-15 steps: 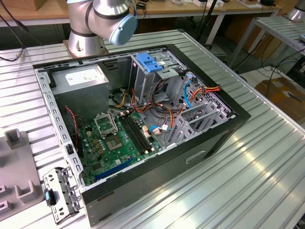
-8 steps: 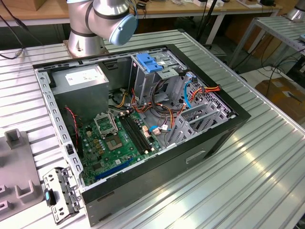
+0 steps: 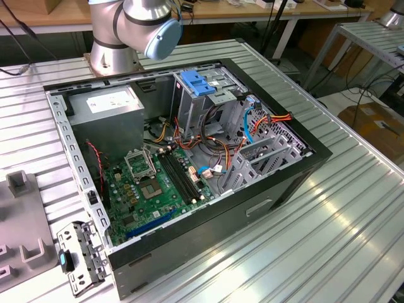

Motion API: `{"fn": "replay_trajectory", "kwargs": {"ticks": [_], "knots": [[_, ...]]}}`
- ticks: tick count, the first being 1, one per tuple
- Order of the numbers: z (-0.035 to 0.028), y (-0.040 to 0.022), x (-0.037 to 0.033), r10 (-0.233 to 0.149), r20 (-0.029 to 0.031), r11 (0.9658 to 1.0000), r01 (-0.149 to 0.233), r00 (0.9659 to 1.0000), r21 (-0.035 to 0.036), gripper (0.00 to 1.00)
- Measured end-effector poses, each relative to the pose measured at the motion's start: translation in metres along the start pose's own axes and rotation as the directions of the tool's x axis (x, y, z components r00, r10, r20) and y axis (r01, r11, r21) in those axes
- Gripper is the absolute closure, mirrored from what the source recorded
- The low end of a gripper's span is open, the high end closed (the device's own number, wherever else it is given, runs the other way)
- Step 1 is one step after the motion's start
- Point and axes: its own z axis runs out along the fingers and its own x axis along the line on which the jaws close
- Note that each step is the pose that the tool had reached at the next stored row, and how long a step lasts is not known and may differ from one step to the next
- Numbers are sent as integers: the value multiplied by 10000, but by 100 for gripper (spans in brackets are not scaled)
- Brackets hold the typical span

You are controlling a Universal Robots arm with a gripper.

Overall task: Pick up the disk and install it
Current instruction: 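Pick up the disk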

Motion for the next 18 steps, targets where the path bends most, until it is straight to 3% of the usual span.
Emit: {"fn": "replay_trajectory", "kwargs": {"ticks": [7,14,18], "knots": [[-69,0,0,0,-70,10000,0,10000,2,63],[-83,-1,0,0,-73,10000,0,10000,2,63],[-137,-1,0,0,-73,10000,0,10000,3,63]]}}
